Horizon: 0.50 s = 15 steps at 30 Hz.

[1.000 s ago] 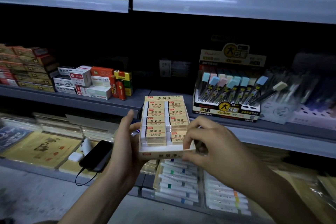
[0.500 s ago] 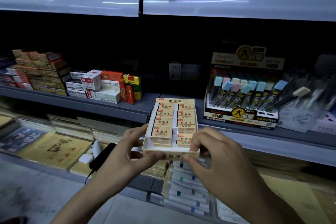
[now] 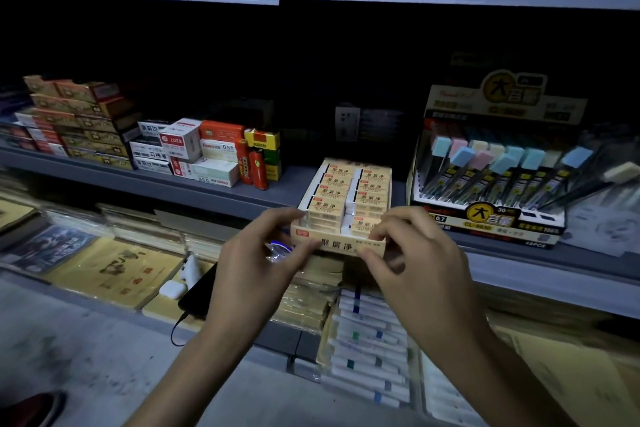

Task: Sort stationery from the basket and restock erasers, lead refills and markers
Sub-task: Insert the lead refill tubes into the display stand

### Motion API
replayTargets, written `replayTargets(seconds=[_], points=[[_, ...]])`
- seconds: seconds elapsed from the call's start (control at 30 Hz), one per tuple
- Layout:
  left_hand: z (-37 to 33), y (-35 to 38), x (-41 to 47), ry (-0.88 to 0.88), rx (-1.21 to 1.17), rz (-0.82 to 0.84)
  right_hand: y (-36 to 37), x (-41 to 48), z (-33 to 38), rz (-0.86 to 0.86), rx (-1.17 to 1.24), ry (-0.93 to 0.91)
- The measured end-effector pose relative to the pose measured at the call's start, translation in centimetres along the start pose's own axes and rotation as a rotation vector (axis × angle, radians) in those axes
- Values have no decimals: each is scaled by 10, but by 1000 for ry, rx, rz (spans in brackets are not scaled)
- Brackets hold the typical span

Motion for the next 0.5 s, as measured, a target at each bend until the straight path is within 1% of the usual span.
replayTargets(seconds=[0.13, 0.27, 0.4, 0.5], points=[[-1, 10, 15, 9, 91, -16, 6, 10, -5, -89, -114, -4], [2, 19, 33, 36, 144, -71, 10, 19, -9, -165, -227, -5], [10, 30, 50, 32, 209, -59, 16, 26, -13, -183, -303, 12], [12, 33, 55, -4, 149, -33, 17, 32, -18, -180, -283, 37]])
Point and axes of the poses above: each hand's wrist, its own x-axis towards the middle knuckle, its own y-axis out of the palm, z = x × y, the point moved 7 cm from there along x, towards the middle knuckle, and after that the axes turned 6 degrees about x, right-handed, at the moved point
